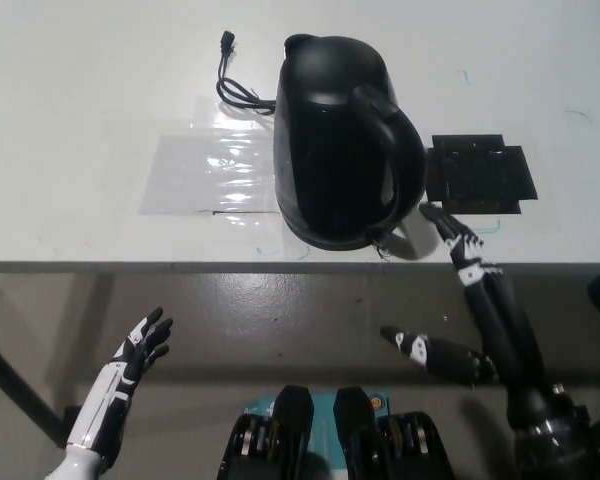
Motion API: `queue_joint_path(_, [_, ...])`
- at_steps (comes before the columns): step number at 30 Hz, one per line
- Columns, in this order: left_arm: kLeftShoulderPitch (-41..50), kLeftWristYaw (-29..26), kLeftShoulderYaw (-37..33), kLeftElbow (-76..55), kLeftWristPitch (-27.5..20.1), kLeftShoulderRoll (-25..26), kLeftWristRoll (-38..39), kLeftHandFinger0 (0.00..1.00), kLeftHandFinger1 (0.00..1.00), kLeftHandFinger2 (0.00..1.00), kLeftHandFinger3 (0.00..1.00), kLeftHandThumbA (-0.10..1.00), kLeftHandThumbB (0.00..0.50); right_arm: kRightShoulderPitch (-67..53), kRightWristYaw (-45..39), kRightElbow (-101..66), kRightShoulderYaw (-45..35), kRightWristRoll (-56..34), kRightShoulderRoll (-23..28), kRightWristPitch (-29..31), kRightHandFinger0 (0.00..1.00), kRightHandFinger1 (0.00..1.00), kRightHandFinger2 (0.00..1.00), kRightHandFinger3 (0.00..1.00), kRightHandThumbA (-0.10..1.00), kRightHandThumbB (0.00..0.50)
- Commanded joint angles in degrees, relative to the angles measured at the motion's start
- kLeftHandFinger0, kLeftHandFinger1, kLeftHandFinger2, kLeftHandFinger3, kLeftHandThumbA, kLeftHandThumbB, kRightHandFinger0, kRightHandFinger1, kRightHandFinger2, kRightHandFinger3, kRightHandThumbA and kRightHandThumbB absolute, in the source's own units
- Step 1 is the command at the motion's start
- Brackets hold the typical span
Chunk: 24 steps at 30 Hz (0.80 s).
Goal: A kettle is kept at the center of the table close to the robot and the robot uses its right index finger to press downwards on the transparent start boiling button
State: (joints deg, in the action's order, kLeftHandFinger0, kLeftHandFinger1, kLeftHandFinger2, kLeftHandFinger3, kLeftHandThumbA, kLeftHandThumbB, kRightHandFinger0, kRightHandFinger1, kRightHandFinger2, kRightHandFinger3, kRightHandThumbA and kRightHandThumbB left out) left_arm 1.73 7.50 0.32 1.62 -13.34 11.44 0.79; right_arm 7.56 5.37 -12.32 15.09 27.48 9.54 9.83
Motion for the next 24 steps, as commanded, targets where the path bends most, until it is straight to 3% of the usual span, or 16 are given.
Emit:
queue_joint_path(1, [-0.9,0.8,0.0,-1.5,-1.9,0.8,0.5,1.0,1.0,1.0,1.0,1.0,0.317,-2.7,-2.1,-4.5,-0.2,-5.2,1.5,5.5,1.0,1.0,1.0,1.0,1.0,0.338])
queue_joint_path(9, [-1.2,1.1,0.0,-1.3,-1.8,0.9,0.8,1.0,1.0,1.0,1.0,1.0,0.324,-9.9,3.6,-8.0,-4.8,-4.3,2.2,17.0,1.0,1.0,1.0,1.0,1.0,0.329])
queue_joint_path(18, [-0.4,0.7,-0.1,-1.0,-2.8,0.4,0.6,1.0,1.0,1.0,1.0,1.0,0.307,-15.2,15.2,-4.9,-1.6,-3.1,7.7,17.1,1.0,1.0,1.0,1.0,1.0,0.31])
queue_joint_path(20, [-0.2,0.7,-0.1,-1.0,-2.7,0.4,0.6,1.0,1.0,1.0,1.0,1.0,0.311,-16.0,15.7,-1.0,-2.2,-6.0,7.4,17.1,1.0,1.0,1.0,1.0,1.0,0.34])
queue_joint_path(24, [-0.4,0.9,-0.2,-0.3,-3.3,0.3,0.8,1.0,1.0,1.0,1.0,1.0,0.305,-14.5,19.1,6.2,-1.0,-8.4,8.0,17.1,1.0,1.0,1.0,1.0,1.0,0.3])
